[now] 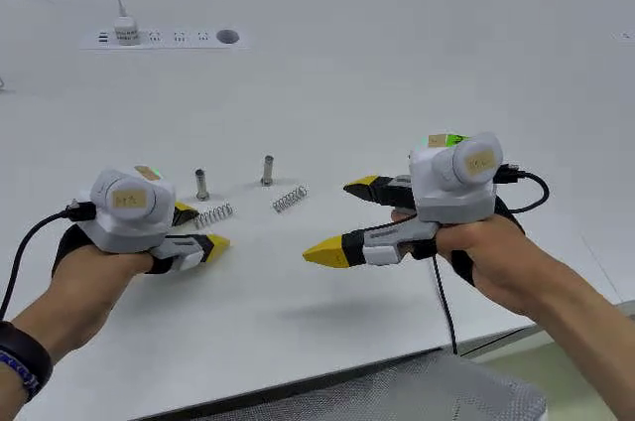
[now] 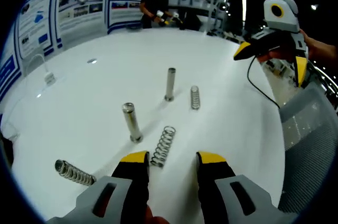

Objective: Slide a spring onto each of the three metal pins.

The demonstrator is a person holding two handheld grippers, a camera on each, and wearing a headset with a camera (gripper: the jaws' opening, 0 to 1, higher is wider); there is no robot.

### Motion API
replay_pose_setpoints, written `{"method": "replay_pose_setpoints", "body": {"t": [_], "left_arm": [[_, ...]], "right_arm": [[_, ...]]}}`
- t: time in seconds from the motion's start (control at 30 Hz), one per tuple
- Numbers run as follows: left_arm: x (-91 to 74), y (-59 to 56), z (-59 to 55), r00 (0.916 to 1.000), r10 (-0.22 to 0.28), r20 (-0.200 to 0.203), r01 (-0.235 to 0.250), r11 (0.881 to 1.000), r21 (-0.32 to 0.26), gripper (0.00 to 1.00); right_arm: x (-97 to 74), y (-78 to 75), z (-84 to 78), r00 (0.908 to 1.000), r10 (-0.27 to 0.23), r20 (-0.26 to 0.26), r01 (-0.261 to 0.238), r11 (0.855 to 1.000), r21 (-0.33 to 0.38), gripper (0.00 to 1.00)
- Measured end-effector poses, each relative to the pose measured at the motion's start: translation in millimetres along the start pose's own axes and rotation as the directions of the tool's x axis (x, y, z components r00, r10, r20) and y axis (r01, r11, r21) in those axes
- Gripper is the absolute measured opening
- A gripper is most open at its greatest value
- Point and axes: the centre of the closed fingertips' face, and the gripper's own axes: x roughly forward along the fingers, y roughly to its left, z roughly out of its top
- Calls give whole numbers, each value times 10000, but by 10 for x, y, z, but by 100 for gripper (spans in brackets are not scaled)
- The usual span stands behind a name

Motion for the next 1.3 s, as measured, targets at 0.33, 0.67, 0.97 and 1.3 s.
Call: {"method": "replay_pose_setpoints", "body": {"t": [0.33, 0.67, 0.97, 1.3], "left_arm": [[-2, 102, 6, 9974, 725, -5, -723, 9951, 668, 18], [-38, 95, -23, 9961, 885, 16, -885, 9956, 308, 12], [-135, 47, -126, 9967, 806, -43, -806, 9967, -90, 11], [-195, 55, -236, 9967, 803, -125, -807, 9964, -271, 11]], "right_arm": [[33, 52, -12, 9999, 92, -69, -93, 9999, -61, 78], [56, 94, -42, 9997, 181, -182, -183, 9998, -106, 78], [84, 111, -55, 9995, 246, -206, -247, 9997, -90, 77], [110, 125, -38, 9994, 301, -184, -303, 9995, -91, 77]]}}
